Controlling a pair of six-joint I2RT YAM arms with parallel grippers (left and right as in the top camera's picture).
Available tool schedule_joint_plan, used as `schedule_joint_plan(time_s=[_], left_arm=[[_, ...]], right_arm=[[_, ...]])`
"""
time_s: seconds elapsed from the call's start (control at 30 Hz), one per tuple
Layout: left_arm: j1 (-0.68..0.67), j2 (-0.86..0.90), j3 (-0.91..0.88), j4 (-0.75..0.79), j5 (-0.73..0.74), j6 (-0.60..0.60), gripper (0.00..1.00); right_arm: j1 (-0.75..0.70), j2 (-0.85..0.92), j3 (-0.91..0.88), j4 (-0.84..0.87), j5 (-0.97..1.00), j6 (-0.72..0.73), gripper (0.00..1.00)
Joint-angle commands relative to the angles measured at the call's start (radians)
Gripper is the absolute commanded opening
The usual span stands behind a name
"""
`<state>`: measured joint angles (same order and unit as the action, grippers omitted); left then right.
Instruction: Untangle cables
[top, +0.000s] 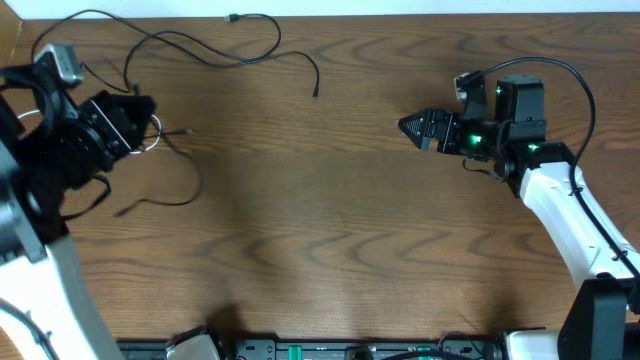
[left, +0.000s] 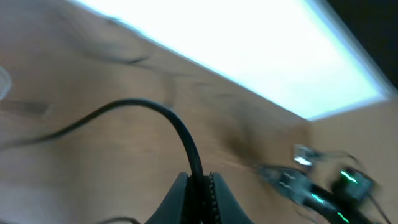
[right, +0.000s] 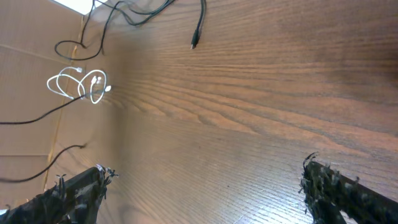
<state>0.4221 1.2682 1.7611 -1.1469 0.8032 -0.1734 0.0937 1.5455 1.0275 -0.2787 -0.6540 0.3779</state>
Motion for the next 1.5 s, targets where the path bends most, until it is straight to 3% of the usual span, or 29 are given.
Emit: schedule_joint_plan(time_s=[0.0, 0.23, 0.47, 0.63, 0.8, 1.1, 1.47], left_arm=[[-0.071, -0.055, 0.022, 0.040, 0.214, 0.034, 0.07], [-0.254, -0.093, 0.022, 0.094, 0.208, 0.035, 0.08], [-0.344, -0.079, 0.021, 0.046, 0.041, 0.080, 0.08], [-0.344, -0.077, 0.021, -0.126, -0.208, 0.249, 0.08], [-0.344, -0.066, 0.014, -0.274, -0.289, 0.474, 0.07], [-0.344, -0.019, -0.018, -0.336, -0.656, 0.381, 0.07], [-0.309, 0.093, -0.109, -0.240, -0.666, 0.381, 0.08]], right_arm=[[0.000, -0.001, 0.006, -0.003, 0.002, -0.016, 0.99], [0.000, -0.001, 0.006, -0.003, 0.001, -0.016, 0.99], [0.000, -0.001, 0.006, -0.010, 0.001, -0.016, 0.99], [0.000, -0.001, 0.006, -0.033, 0.002, -0.030, 0.99], [0.000, -0.001, 0.006, -0.028, 0.024, -0.038, 0.99], [0.000, -0.001, 0.006, -0.033, 0.023, -0.038, 0.99], [0.000, -0.001, 0.006, -0.032, 0.024, -0.039, 0.99]])
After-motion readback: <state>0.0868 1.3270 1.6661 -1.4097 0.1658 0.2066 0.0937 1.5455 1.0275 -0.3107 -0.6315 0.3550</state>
